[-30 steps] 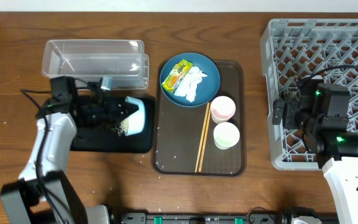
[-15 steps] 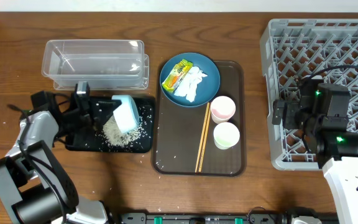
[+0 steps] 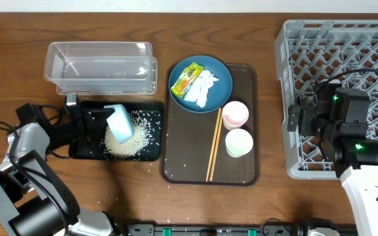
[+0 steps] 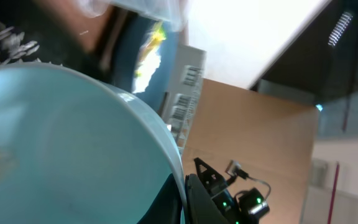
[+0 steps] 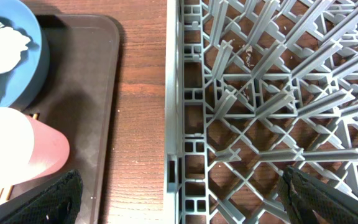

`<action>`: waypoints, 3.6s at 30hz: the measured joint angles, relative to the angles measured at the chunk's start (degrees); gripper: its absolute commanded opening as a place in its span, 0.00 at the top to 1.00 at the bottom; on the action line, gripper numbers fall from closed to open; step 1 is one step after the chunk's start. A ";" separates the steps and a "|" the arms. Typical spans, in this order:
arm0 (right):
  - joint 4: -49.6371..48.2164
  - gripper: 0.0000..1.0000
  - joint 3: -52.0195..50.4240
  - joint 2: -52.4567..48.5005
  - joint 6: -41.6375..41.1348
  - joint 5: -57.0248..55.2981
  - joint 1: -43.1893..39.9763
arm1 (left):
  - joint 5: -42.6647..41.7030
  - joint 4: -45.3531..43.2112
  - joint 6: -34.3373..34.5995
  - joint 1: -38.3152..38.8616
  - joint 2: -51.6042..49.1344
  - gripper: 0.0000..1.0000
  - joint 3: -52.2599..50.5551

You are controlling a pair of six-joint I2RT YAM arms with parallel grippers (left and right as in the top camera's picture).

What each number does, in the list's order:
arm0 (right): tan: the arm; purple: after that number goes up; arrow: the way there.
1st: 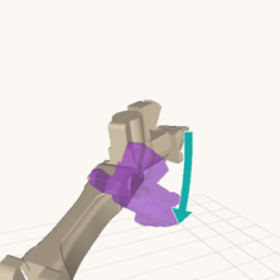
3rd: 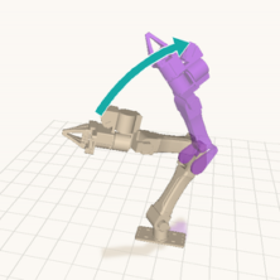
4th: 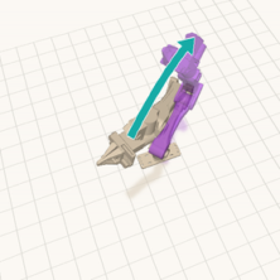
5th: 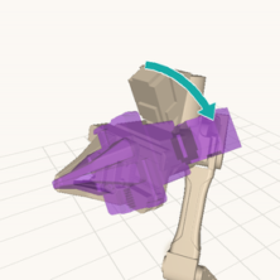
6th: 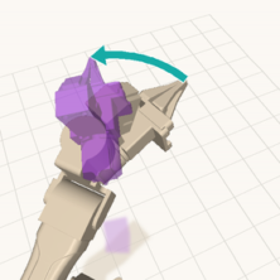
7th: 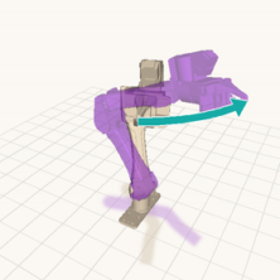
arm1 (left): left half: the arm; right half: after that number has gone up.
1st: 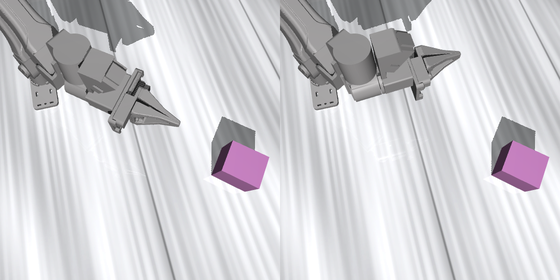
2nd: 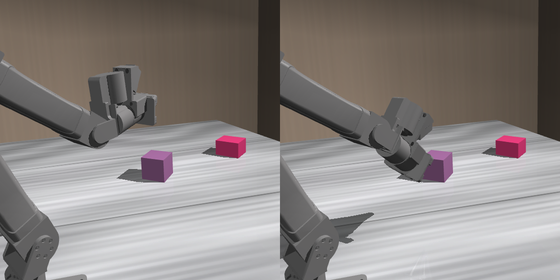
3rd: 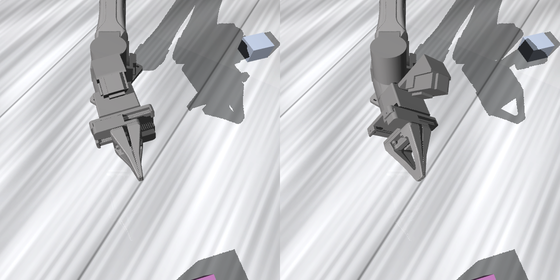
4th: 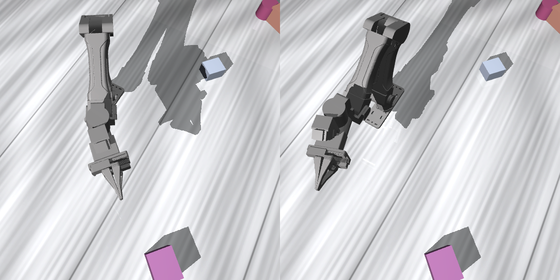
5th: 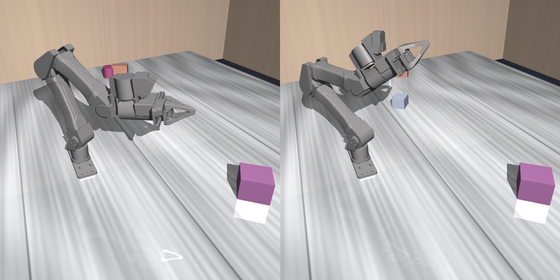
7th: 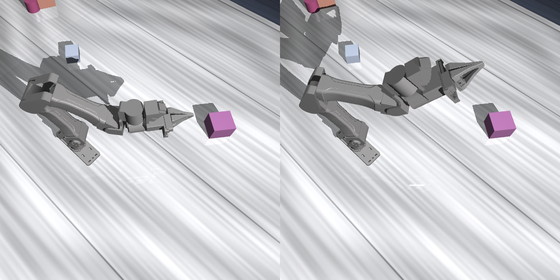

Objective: Sort waste into correct bins and load items into the dishwasher rack
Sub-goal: 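Carry the bowl over the black tray and tip rice out with left gripper, then return the empty bowl to the brown tray with the left gripper, then grasp the yellow Pandan wrapper and tissue from the blue plate, left gripper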

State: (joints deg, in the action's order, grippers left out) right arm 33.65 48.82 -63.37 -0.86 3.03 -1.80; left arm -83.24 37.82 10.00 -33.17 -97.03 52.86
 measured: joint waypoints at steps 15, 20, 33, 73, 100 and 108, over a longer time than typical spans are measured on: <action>0.17 0.01 0.00 0.00 0.00 0.00 0.00 | -2.10 -1.22 -4.11 -0.11 0.00 0.94 -0.02; 0.17 0.01 0.00 0.00 0.00 0.00 0.00 | -2.16 -2.43 -4.61 -0.11 0.00 0.94 -0.02; 0.15 0.01 0.00 0.00 0.00 0.00 0.00 | 13.11 -2.78 -5.97 15.52 10.51 0.94 0.70; -0.02 0.01 0.00 0.00 0.00 0.00 0.00 | 77.37 -8.85 -7.96 68.61 9.38 0.47 5.29; -0.02 0.01 0.09 0.00 -0.02 0.00 0.00 | 83.17 -42.38 -8.83 57.77 -11.02 0.50 8.76; 0.00 0.01 0.09 0.00 -0.02 0.00 0.00 | 82.51 -42.88 -8.94 59.28 -14.05 0.63 8.76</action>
State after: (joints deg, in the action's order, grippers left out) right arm 33.65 48.90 -63.37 -0.89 3.03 -1.80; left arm -0.73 -5.06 1.06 26.11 -111.09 61.63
